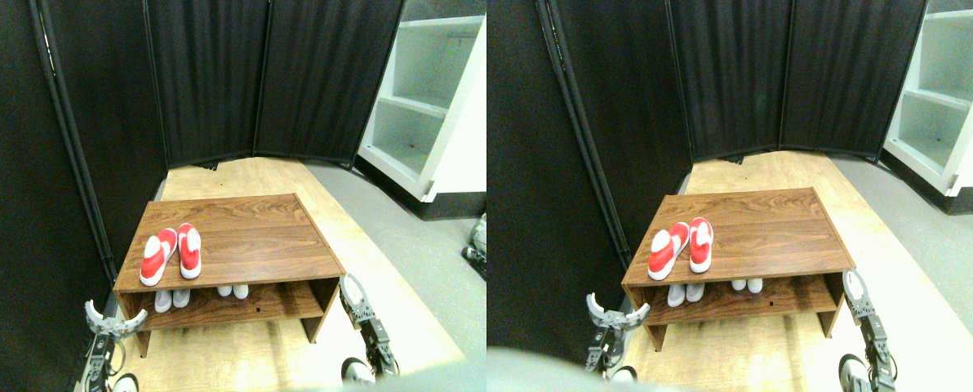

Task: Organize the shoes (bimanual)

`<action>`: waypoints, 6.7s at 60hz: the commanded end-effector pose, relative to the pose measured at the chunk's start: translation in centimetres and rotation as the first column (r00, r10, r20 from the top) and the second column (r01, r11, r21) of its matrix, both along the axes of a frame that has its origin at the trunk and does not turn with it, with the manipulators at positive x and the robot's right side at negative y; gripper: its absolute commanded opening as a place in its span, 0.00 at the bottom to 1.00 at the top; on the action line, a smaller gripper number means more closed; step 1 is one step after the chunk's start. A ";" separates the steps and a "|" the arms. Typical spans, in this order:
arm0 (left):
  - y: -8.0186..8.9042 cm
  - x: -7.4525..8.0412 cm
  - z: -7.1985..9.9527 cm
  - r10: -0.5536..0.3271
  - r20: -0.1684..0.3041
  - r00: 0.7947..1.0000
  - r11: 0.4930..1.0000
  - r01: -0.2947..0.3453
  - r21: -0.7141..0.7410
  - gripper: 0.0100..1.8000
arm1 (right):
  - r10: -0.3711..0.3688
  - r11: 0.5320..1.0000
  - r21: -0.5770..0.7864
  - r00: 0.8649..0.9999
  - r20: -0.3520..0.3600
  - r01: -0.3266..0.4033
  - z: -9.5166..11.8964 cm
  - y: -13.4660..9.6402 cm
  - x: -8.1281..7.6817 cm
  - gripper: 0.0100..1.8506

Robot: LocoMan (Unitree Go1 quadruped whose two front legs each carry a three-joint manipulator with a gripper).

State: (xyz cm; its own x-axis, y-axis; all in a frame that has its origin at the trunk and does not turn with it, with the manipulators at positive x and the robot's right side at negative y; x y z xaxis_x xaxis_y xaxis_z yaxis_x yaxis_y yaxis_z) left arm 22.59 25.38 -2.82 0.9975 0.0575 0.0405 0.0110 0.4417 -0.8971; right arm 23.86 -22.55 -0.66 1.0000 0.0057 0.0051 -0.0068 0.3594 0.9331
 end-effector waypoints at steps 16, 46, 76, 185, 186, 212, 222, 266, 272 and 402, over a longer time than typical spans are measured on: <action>5.0 4.5 2.1 0.040 0.117 0.992 0.992 -0.053 0.110 0.00 | 0.009 1.000 -0.006 1.000 0.017 -0.009 0.5 0.4 0.4 0.00; 2.2 12.3 -1.5 0.079 -0.052 0.996 0.991 -0.073 0.108 0.00 | -0.016 1.000 0.002 1.000 0.001 0.016 0.6 0.6 0.4 0.00; -1.7 12.3 -3.4 0.127 -0.091 0.988 0.991 -0.122 0.062 0.00 | -0.013 1.000 -0.026 0.999 0.033 0.014 0.7 0.3 0.5 0.00; -3.8 -1.8 -1.7 0.037 -0.003 0.999 0.994 -0.037 -0.100 0.00 | 0.013 1.000 -0.011 1.000 0.024 -0.013 -0.1 1.6 2.3 0.00; -4.0 -1.9 -1.7 0.046 -0.006 0.999 0.993 -0.047 -0.106 0.00 | 0.013 1.000 -0.017 1.000 0.025 -0.013 -0.1 1.7 2.3 0.00; -4.7 -1.1 -1.4 0.022 0.010 1.000 0.992 -0.020 -0.128 0.00 | -0.017 0.999 0.027 1.000 -0.006 0.017 -0.1 2.0 1.2 0.00; -4.4 -0.6 -1.4 0.010 -0.004 1.000 0.995 -0.010 -0.096 0.00 | -0.020 1.000 0.010 1.000 0.011 0.020 -0.1 1.9 0.9 0.00; -5.0 -0.7 -1.6 0.045 -0.030 0.999 0.988 -0.049 -0.144 0.00 | -0.008 1.000 0.004 1.000 0.020 0.008 -0.3 1.5 0.4 0.00; -5.0 -0.7 -1.7 0.048 -0.034 0.998 0.990 -0.052 -0.133 0.00 | -0.013 1.000 0.009 1.000 0.008 0.013 -0.3 1.5 0.4 0.00; -5.4 -0.6 -1.9 0.093 -0.022 0.995 0.991 -0.094 -0.096 0.00 | 0.096 0.973 0.227 0.958 -0.271 -0.033 -7.5 3.8 8.6 0.82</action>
State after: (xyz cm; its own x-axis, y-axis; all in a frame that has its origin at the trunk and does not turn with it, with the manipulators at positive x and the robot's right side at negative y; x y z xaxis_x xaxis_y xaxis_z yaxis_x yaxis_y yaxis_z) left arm 21.90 20.12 -5.38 0.9853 0.1667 -0.0384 -0.0938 0.3390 -0.9361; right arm 32.25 -18.87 -9.00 0.9467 0.1043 -0.3048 0.2908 0.1304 0.9479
